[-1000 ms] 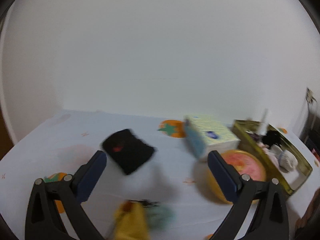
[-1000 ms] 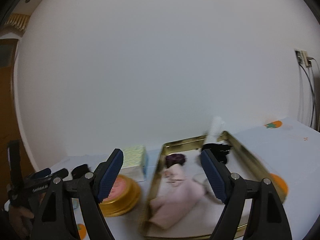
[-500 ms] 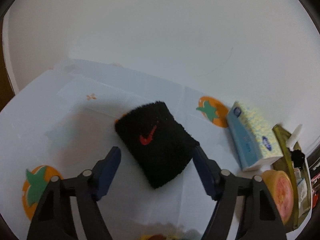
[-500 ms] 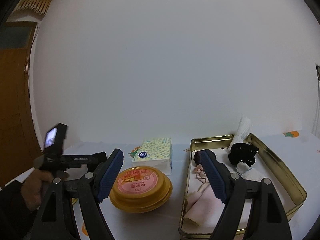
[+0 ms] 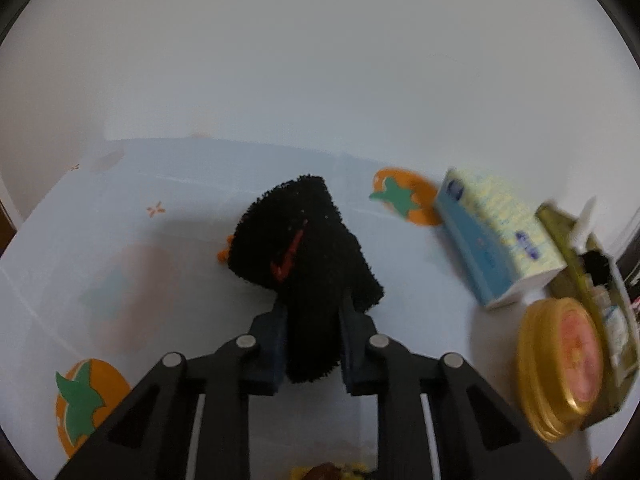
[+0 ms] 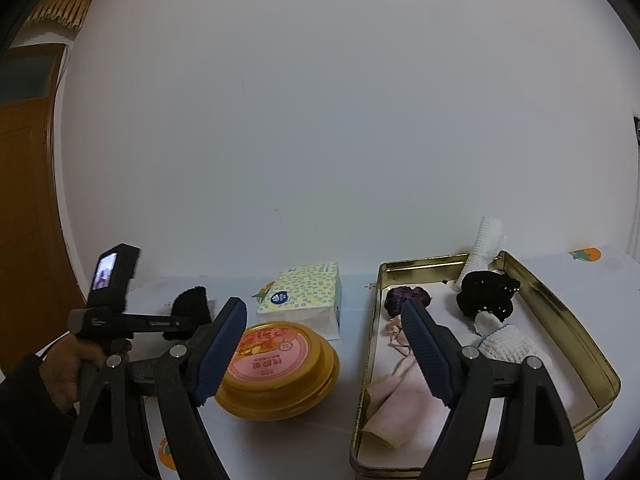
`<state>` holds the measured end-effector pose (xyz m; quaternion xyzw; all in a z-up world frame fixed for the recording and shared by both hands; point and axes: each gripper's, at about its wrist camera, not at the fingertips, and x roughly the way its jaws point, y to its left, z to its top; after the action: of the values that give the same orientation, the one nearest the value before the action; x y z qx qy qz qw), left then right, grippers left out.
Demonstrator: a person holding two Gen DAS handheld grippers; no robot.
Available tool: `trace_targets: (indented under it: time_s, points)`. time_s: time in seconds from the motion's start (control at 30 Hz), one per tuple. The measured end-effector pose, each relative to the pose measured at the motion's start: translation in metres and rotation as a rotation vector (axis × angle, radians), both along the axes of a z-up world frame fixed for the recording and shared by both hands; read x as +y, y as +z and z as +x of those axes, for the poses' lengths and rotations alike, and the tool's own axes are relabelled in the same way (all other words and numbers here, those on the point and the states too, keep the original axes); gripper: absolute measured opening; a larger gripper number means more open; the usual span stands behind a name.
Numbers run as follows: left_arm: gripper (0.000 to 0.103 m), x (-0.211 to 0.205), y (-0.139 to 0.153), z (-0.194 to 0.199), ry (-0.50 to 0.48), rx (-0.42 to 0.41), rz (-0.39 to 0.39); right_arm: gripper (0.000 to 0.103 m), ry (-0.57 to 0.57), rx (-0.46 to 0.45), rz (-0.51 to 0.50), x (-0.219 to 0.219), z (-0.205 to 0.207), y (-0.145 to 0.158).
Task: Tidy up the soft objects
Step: 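Lift the black fuzzy sock with the left gripper while the right approaches the teal item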
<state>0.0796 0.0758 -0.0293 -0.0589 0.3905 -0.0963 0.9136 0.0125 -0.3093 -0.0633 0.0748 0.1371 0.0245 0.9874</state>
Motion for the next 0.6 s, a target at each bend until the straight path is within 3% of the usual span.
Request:
trace_targets:
  time_s: [0.17, 0.3, 0.6]
  points:
    - [0.019, 0.040, 0.040, -0.026, -0.059, -0.166, -0.180, 0.081, 0.000, 0.002, 0.006, -0.002, 0.000, 0.000]
    - [0.019, 0.064, 0.040, -0.030, -0.097, -0.171, -0.296, 0.081, 0.009, 0.020, 0.006, -0.001, 0.003, -0.002]
    - [0.019, 0.085, 0.045, -0.026, 0.037, -0.171, -0.245, 0.081, 0.044, 0.051, -0.010, 0.005, 0.008, -0.006]
